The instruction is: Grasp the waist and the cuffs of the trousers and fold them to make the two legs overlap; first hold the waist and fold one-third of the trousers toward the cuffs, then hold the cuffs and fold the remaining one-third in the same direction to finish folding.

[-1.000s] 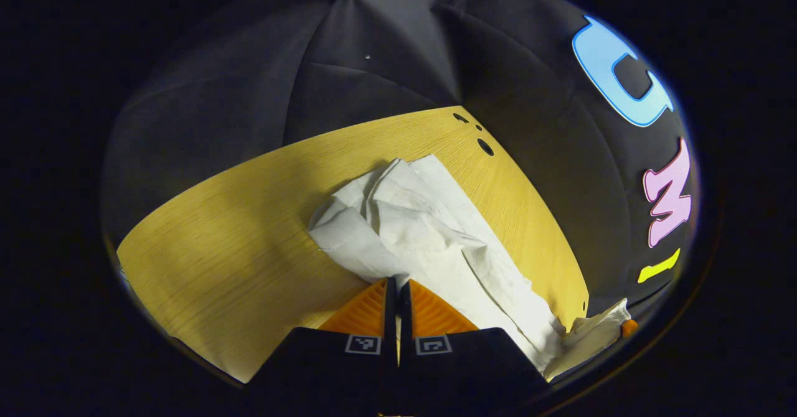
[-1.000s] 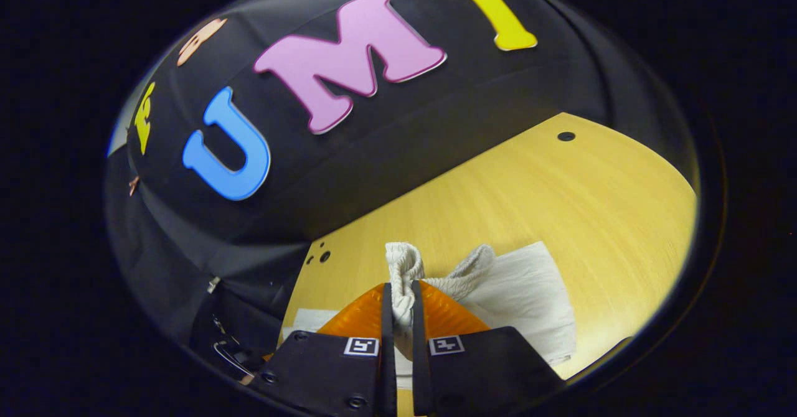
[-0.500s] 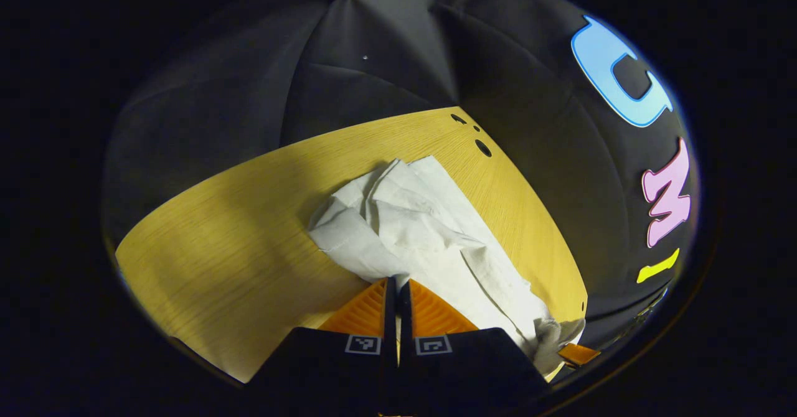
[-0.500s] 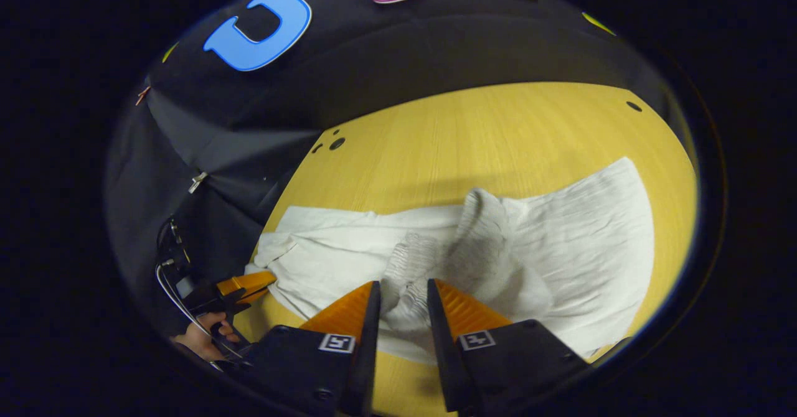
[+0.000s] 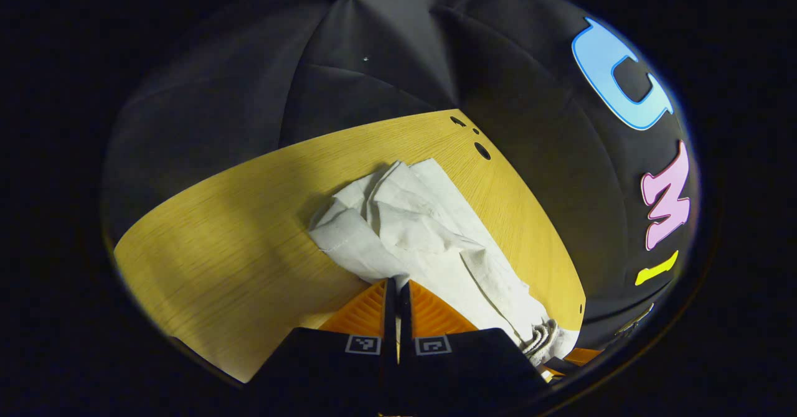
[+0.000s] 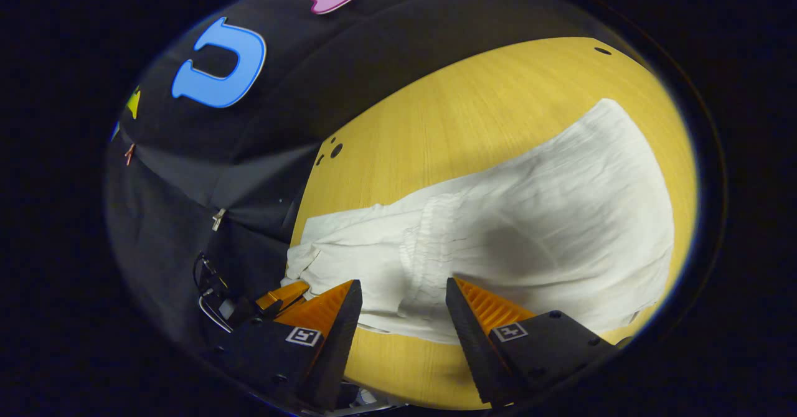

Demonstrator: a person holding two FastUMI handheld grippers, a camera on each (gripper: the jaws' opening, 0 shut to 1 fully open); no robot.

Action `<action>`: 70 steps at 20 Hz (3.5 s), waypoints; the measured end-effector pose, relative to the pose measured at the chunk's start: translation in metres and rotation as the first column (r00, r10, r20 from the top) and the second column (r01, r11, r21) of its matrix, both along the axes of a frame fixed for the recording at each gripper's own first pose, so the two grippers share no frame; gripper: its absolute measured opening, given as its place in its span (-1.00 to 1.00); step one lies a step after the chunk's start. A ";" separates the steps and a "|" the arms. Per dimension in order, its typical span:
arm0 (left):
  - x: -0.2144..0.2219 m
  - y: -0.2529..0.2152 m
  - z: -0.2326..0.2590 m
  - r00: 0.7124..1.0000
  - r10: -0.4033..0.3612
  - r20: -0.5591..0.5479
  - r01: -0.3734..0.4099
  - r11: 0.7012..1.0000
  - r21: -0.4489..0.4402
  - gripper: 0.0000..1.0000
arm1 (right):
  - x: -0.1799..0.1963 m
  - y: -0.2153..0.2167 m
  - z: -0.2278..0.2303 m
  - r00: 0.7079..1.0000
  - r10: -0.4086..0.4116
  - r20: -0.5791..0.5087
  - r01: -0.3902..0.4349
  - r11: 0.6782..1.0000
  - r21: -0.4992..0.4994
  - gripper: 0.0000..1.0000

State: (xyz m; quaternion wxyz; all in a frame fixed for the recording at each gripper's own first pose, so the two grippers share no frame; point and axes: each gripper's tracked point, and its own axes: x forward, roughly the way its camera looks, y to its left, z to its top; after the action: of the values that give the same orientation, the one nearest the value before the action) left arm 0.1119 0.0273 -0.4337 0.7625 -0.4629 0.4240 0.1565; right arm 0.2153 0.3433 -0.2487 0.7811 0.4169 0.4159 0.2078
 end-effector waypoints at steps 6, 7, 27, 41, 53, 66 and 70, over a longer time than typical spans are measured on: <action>0.039 -0.001 0.043 0.987 -0.094 0.128 0.077 0.988 0.137 -0.89 | -0.004 -0.121 -0.001 0.984 -0.176 -0.007 0.176 0.984 0.033 0.67; 0.049 -0.005 0.055 0.980 -0.120 0.161 0.093 0.982 0.165 -0.89 | -0.006 -0.136 -0.001 0.980 -0.198 -0.008 0.198 0.979 0.037 0.67; 0.082 -0.313 0.212 0.566 -0.686 0.458 0.611 0.722 0.326 -0.90 | -0.051 -0.305 -0.034 0.880 -0.469 -0.078 0.474 0.878 0.061 0.68; -0.011 -0.398 0.150 0.226 -0.920 0.319 0.839 0.351 0.416 -0.89 | -0.072 -0.330 -0.051 0.842 -0.527 -0.120 0.534 0.844 0.042 0.68; -0.034 -0.407 0.166 0.297 -0.876 0.379 0.874 0.409 0.261 0.93 | -0.059 -0.306 -0.033 0.892 -0.442 -0.093 0.449 0.891 0.072 0.68; 0.002 -0.266 0.229 0.705 -0.566 0.427 0.582 0.806 0.107 0.92 | -0.048 -0.230 0.028 0.962 -0.271 -0.035 0.272 0.937 0.219 0.68; -0.002 -0.226 0.226 0.797 -0.453 0.399 0.460 0.884 0.085 0.92 | -0.049 -0.207 0.029 0.981 -0.193 0.023 0.185 0.965 0.187 0.67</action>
State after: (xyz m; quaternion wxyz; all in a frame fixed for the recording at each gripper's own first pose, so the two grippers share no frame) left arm 0.1102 -0.1982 -0.2073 0.8451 -0.3754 0.3558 -0.1351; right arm 0.1667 0.1367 -0.2197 0.7637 0.5208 0.3371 0.1784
